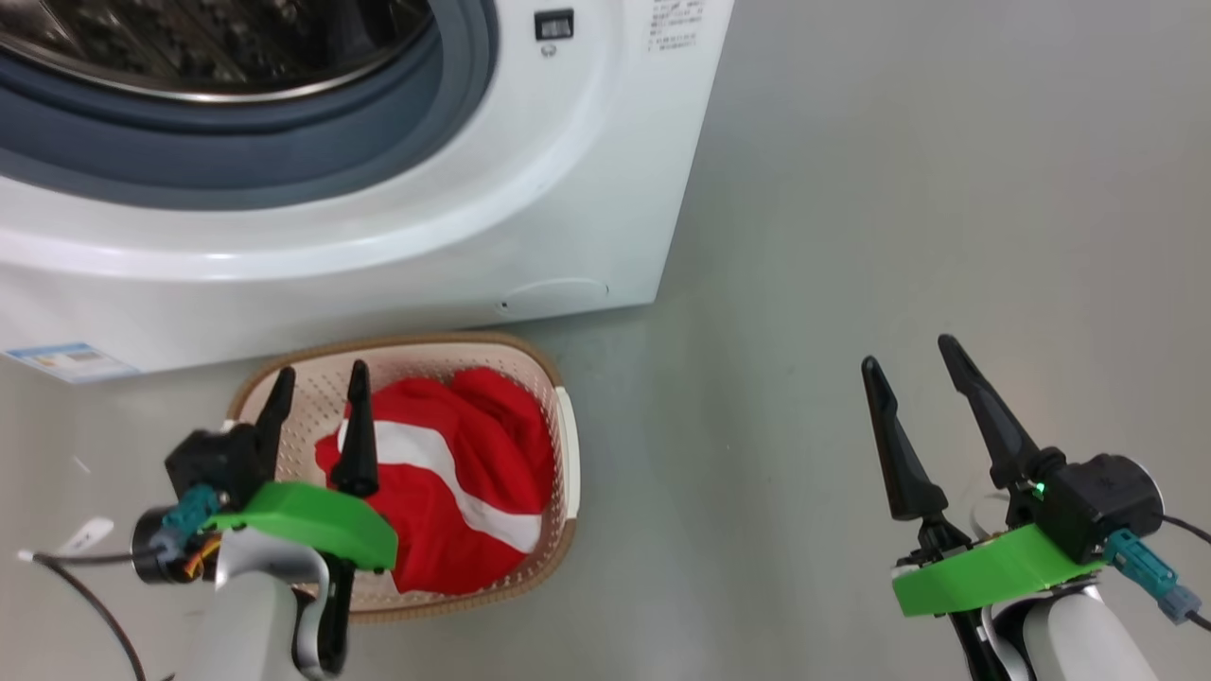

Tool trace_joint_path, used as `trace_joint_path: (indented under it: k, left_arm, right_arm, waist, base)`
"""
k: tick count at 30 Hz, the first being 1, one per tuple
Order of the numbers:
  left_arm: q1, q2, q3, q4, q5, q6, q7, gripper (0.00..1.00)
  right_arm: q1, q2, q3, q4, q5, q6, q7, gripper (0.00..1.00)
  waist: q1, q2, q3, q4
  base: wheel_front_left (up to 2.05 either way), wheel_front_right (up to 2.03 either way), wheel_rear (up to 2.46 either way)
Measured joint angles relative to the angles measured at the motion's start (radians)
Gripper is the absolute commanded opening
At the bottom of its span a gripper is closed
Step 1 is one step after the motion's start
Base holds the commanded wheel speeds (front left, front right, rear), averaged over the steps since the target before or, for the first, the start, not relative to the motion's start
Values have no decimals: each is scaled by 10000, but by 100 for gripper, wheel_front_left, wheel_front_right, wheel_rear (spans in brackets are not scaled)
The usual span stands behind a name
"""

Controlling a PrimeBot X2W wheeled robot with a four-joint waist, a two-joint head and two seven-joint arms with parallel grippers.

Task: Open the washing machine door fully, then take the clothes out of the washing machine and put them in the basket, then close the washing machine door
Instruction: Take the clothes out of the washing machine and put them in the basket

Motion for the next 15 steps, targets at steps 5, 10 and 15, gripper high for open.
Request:
trace_joint_path:
  k: [5, 10, 15]
  left_arm:
    - [724, -35, 140, -928, 92, 0, 0, 100]
    - [1423, -46, 259, -1793, 267, 12, -2, 100]
    - [2140, -54, 196, -2516, 355, 13, 0, 100]
  right_arm:
    - [247, 2, -58, 0, 0, 0, 0, 100]
    - [490, 2, -186, -21, -2, 0, 2, 100]
    - [891, 10, -282, -12, -4, 0, 0, 100]
  waist:
    - [0, 0, -518, 58]
    - [0, 0, -1033, 111]
    - [0, 0, -1569, 182]
  base:
    - [0, 0, 0]
    - [0, 0, 0]
    - [0, 0, 0]
